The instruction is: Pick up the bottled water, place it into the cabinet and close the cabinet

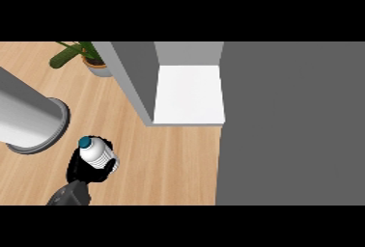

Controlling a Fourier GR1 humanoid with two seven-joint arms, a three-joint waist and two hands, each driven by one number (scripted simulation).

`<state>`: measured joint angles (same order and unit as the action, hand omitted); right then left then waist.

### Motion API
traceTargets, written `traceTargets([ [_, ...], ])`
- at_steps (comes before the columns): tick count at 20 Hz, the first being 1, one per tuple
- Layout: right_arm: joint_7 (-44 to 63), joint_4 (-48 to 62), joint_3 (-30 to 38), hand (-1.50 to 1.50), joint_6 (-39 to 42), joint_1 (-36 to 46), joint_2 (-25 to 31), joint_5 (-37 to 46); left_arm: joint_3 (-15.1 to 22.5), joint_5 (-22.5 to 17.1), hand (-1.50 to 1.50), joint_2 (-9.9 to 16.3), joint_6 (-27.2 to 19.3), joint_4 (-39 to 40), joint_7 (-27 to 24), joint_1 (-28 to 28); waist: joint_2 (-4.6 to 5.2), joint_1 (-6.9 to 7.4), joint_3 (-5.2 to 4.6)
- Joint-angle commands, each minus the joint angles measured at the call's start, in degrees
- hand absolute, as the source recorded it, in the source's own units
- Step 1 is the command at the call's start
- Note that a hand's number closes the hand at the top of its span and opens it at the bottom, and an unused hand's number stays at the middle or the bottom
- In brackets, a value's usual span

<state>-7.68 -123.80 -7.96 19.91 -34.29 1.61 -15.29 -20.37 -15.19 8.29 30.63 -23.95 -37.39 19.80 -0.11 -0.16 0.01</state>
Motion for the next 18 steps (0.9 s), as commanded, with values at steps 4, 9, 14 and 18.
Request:
traceTargets([
  [4,-4.06,3.31,-0.37,-1.50,0.96,0.19,0.42,1.33,0.43,-4.83,1.50,-1.54,4.10,-7.63,3.73,-3.70,-0.07,0.14,0.03],
  [9,-1.66,2.31,-4.85,-1.50,-2.19,1.44,-1.54,5.50,3.13,-8.41,1.50,-3.73,1.54,-22.03,14.00,-8.22,-0.12,0.44,0.05],
  [14,-0.14,3.72,-1.46,-1.50,-1.62,4.61,-0.13,1.50,9.35,-9.33,1.50,-8.16,-6.69,-36.74,20.72,-12.30,-0.06,0.42,0.04],
  [18,-0.32,-1.06,-3.05,-1.50,-0.64,-1.90,0.42,-0.31,10.86,-10.04,1.50,-8.09,-10.31,-41.63,24.26,-10.64,-0.01,-0.15,0.01],
])
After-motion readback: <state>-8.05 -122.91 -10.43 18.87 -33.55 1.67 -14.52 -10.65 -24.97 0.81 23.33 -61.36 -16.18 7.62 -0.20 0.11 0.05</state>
